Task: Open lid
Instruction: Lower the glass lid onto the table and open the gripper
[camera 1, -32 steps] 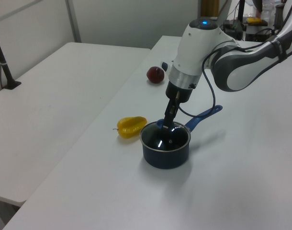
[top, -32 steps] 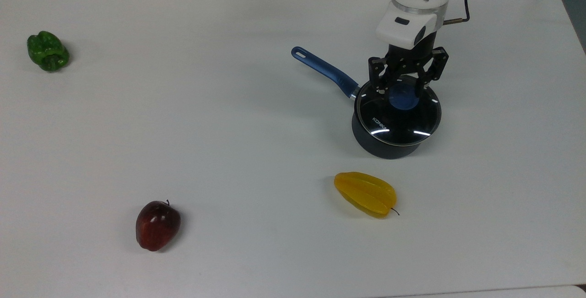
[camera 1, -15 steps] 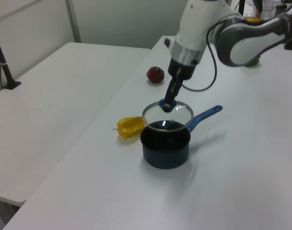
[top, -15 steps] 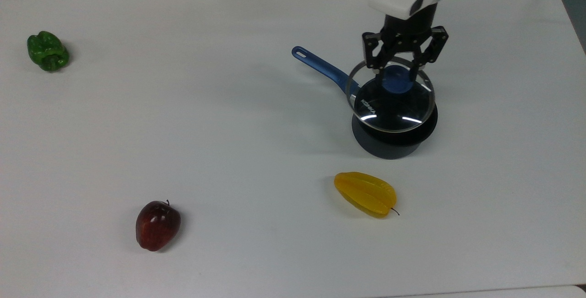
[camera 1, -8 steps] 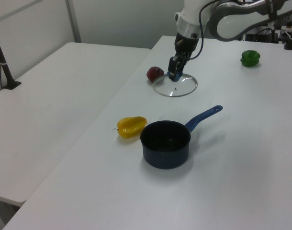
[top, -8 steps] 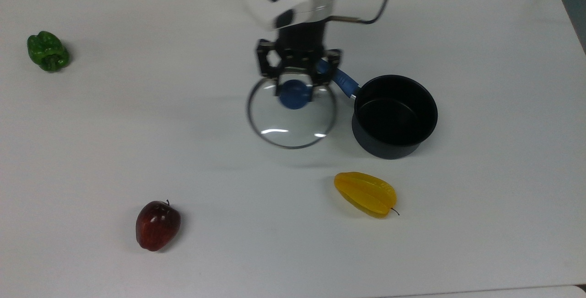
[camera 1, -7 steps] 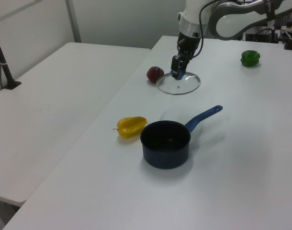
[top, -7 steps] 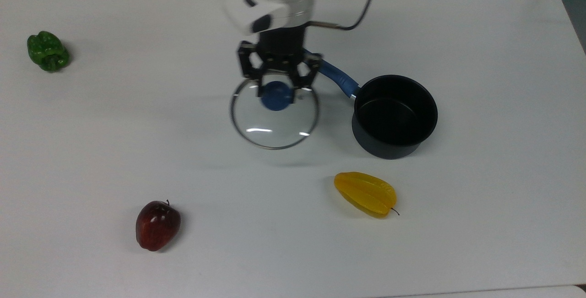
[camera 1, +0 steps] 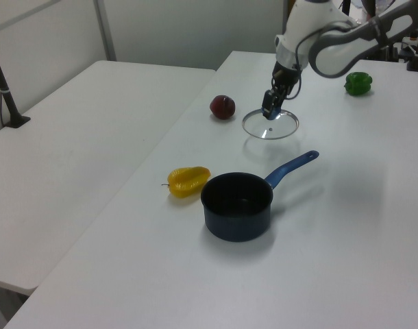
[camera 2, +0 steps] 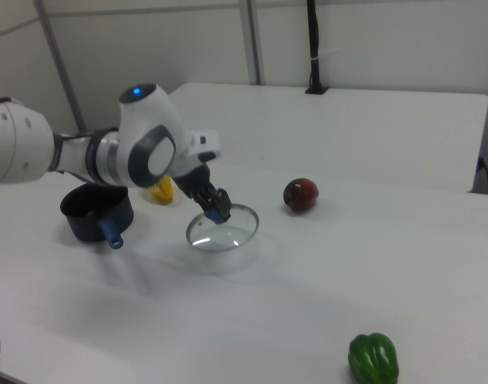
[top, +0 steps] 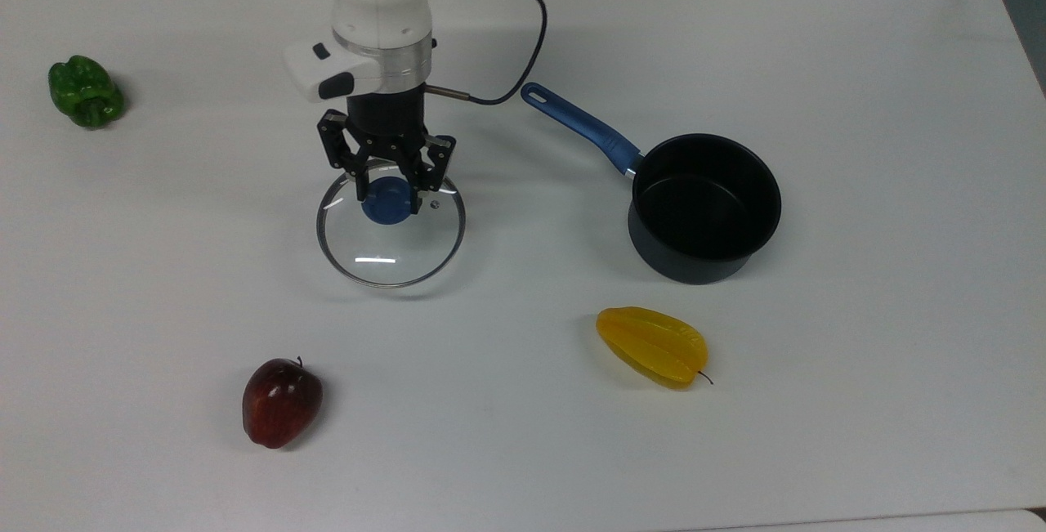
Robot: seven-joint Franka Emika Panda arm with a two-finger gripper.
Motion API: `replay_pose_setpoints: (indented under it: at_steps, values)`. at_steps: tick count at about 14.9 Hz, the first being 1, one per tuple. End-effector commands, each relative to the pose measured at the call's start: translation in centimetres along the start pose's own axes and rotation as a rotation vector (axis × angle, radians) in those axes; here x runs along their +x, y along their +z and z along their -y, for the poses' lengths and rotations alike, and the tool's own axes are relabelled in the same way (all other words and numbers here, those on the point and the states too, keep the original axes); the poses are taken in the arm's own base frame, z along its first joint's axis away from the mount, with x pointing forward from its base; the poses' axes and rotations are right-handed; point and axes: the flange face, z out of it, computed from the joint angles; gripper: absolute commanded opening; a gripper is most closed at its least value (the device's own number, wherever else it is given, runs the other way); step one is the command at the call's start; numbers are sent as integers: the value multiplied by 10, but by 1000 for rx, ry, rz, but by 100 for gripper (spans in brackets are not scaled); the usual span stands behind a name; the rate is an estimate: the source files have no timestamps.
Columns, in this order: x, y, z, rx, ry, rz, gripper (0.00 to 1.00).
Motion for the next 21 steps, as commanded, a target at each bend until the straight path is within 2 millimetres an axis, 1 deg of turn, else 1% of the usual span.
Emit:
replay_pose_setpoints:
  at_steps: [1,3,4,6,8,10,11,12,13,14,16,17,19,21]
  values:
    - [-15,8,-5,29,-28,-17,35]
    - [-16,28,-2,35,-31,-25,36]
    - [-14,34,-2,39,-28,-38,36]
    - [-14,40,-8,38,-20,-44,36]
    - [-15,48,-8,37,-19,-37,38]
    - [-11,47,-6,40,-18,-44,39]
    - [-12,49,-6,40,-18,-41,52]
    - [-11,49,-6,40,-18,-42,86]
    - [-10,48,-6,40,-18,-42,100]
    - [-9,47,-6,40,-18,-45,100]
    - [-8,40,-3,42,-23,-52,100]
    - [-5,31,-3,43,-24,-63,100]
    - [-2,7,3,43,-32,-65,100]
    - [-1,-26,10,30,-49,-16,100]
